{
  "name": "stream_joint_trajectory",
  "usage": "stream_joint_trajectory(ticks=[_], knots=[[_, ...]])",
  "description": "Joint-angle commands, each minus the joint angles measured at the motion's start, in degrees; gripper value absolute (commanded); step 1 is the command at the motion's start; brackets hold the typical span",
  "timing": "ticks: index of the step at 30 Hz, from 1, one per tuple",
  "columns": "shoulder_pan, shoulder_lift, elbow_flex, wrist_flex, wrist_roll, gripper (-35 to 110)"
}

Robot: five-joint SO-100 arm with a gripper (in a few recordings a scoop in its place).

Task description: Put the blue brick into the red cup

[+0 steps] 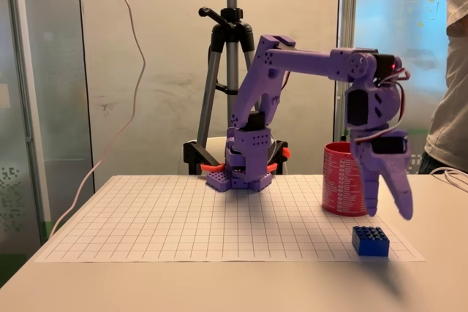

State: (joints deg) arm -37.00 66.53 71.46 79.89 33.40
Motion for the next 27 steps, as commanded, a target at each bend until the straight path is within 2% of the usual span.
stream_joint_trajectory(ticks=[1, 18, 27], knots=[[-0.62, 2.29, 1.14, 0.97, 1.23, 52], [-2.64, -0.88, 2.9, 2.9, 2.9, 52], [-1.76, -2.9, 2.11, -0.18, 1.85, 48]])
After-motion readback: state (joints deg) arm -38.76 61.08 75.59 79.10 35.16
